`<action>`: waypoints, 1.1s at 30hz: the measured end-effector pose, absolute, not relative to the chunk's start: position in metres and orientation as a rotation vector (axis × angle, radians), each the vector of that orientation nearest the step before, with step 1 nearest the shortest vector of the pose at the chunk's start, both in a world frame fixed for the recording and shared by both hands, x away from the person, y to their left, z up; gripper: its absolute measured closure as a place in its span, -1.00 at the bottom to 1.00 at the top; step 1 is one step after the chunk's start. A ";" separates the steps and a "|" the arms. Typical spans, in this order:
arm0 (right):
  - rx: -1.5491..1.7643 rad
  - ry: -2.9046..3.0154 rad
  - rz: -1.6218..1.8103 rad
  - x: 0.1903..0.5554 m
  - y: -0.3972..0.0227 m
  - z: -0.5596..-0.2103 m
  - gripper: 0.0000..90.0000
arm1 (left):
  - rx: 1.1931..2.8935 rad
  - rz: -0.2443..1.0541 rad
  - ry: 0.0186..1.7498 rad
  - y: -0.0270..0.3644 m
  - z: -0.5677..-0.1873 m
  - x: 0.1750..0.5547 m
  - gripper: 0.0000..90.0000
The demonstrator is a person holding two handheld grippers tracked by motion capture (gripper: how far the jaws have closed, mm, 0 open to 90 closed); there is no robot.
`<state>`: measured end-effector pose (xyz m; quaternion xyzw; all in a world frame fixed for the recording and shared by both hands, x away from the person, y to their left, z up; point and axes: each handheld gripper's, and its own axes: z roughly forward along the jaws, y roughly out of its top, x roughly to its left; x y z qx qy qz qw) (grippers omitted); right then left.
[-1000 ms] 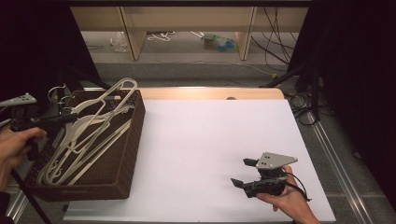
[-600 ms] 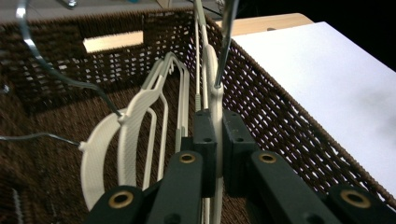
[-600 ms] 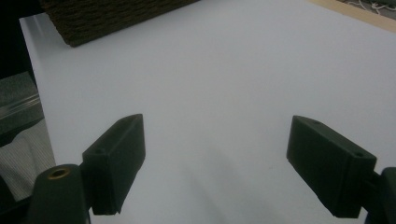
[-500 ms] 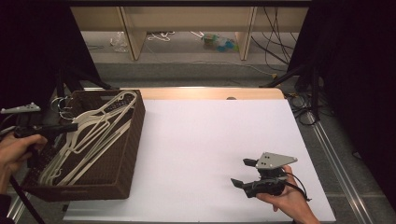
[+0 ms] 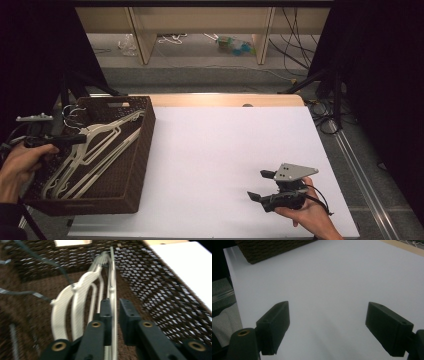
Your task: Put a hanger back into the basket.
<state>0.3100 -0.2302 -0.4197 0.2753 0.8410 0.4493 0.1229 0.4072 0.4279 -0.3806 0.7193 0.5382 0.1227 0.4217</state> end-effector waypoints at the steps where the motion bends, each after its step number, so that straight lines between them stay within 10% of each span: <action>1: 0.804 2.452 1.311 0.310 -0.230 -0.420 -0.55 | 1.796 0.313 1.348 0.430 -0.380 0.406 0.73; 15: 0.819 2.414 1.332 0.311 -0.233 -0.417 -0.55 | 1.688 0.572 1.162 0.385 -0.328 0.356 0.06; 33: 0.851 2.354 1.388 0.312 -0.235 -0.416 -0.60 | 1.692 0.482 0.865 0.242 -0.350 0.308 -0.43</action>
